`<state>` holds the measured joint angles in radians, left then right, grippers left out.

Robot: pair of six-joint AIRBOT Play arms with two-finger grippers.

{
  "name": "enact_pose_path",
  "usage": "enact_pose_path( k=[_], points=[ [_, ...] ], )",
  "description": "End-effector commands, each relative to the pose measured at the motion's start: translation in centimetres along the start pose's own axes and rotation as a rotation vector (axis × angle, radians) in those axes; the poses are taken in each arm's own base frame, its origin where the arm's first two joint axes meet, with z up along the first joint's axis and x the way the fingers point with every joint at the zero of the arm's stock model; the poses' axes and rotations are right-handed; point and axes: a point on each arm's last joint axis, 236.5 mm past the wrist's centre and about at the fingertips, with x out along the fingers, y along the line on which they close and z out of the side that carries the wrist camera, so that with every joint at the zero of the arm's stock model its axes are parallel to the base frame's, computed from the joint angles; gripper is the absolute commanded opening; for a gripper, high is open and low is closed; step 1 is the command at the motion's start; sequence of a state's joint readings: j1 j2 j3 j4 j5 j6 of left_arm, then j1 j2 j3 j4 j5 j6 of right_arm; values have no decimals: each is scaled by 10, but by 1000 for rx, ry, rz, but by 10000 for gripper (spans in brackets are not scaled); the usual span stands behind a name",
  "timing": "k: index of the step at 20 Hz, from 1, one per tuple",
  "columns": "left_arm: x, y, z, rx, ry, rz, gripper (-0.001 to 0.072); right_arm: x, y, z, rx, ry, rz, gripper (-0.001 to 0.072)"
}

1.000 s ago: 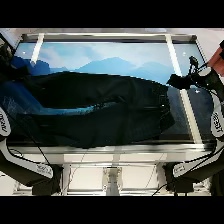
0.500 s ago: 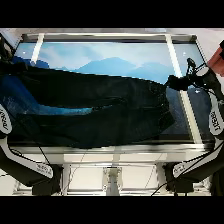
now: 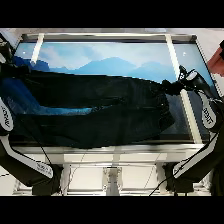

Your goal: Fold the clothes and pants, and hang the long-sleeved shirts on hangers.

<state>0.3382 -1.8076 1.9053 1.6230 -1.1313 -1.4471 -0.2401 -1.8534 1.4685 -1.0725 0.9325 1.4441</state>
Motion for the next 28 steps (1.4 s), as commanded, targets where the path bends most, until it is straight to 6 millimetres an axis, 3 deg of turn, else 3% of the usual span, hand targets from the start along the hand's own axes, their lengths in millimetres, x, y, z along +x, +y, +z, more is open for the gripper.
enact_pose_path(
  k=[1, 3, 6, 10, 13, 17, 20, 21, 22, 23, 24, 26, 28],
  points=[
    [1, 0, -2, 0, 7, -2, 34, 10, 26, 2, -23, -17, 80, 255],
    [1, -4, -1, -7, 6, -17, 34, 11, 33, 5, -42, -28, 85, 21],
    [1, -6, -2, -9, 9, -25, 34, -2, 25, 27, 21, -82, 70, 19],
    [3, -2, -14, 74, 51, -44, 34, -67, -24, 88, 142, -221, -13, 19],
    [7, -30, -10, 98, 27, -175, 34, -102, -47, 110, 150, -274, -64, 19],
    [18, -67, -6, 120, -6, -316, 34, -119, -74, 121, 154, -317, -168, 19],
    [39, -80, -17, 122, 35, -339, 37, -110, -76, 115, 148, -285, -176, 21],
    [47, -85, -20, 127, 46, -344, 42, -107, -74, 113, 141, -278, -174, 73],
    [53, -91, -23, 132, 54, -349, 49, -104, -71, 112, 135, -270, -169, 218],
    [60, -95, -25, 138, 59, -349, 178, -101, -69, 110, 127, -261, -166, 282],
    [65, -98, -26, 141, 61, -341, 281, -100, -66, 108, 122, -251, -165, 282],
    [72, -92, -29, 134, 80, -284, 289, -100, -65, 102, 123, -223, -166, 283],
    [71, -68, -43, 179, 147, -176, 290, -104, -67, 94, 116, -186, -185, 289]
  ],
)
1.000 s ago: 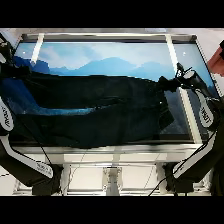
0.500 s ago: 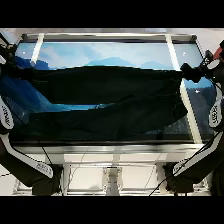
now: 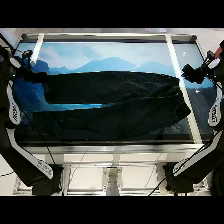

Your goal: Fold the clothes and pants, and hang the long-sleeved shirts on hangers.

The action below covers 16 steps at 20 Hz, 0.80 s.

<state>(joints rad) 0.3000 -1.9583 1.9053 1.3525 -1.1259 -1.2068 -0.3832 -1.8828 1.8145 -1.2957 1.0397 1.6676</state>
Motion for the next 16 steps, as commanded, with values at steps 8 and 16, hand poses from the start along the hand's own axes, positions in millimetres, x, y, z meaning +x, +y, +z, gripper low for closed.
enact_pose_path(
  k=[8, 16],
  points=[
    [-60, 61, -110, -58, 457, 204, 347, -40, -5, -43, -226, 237, -45, 289],
    [-153, 43, -160, -288, 424, 26, 367, -107, -17, -68, -359, 279, -96, 289]
  ],
)
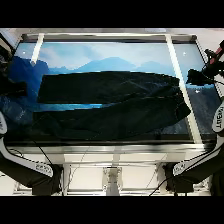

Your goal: Fold the clothes and pants, and hang the long-sleeved shirts on hangers.

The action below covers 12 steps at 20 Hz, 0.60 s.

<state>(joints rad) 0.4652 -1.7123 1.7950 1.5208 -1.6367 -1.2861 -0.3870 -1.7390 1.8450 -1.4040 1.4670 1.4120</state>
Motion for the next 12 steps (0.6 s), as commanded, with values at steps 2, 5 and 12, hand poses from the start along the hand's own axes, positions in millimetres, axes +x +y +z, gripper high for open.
enact_pose_path(
  k=[2, 5, 12],
  points=[
    [2, 11, -74, -146, 90, -82, 372, -22, -5, -35, -21, 34, -13, 289],
    [38, 10, -110, -195, 164, -173, 376, -23, -4, -62, -7, 76, -9, 289],
    [66, -15, -105, -115, 91, -313, 376, -16, 5, -128, 10, 105, -8, 20]
  ],
)
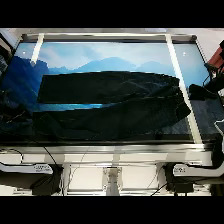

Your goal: Fold the clothes and pants, and hang the long-sleeved shirts on hangers.

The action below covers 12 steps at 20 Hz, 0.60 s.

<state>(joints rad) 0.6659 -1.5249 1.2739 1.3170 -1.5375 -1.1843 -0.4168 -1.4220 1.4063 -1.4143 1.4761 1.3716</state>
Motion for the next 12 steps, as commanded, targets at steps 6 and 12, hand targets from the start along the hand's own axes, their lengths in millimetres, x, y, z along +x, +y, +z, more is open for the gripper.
enact_pose_path(
  k=[6, 12],
  points=[
    [-18, -83, 2, 64, -71, -369, 445, 9, 5, -56, -36, -90, -34, 63],
    [-14, -73, -30, -40, 76, -189, 500, 23, 7, -71, -35, -52, -22, 160]
  ],
)
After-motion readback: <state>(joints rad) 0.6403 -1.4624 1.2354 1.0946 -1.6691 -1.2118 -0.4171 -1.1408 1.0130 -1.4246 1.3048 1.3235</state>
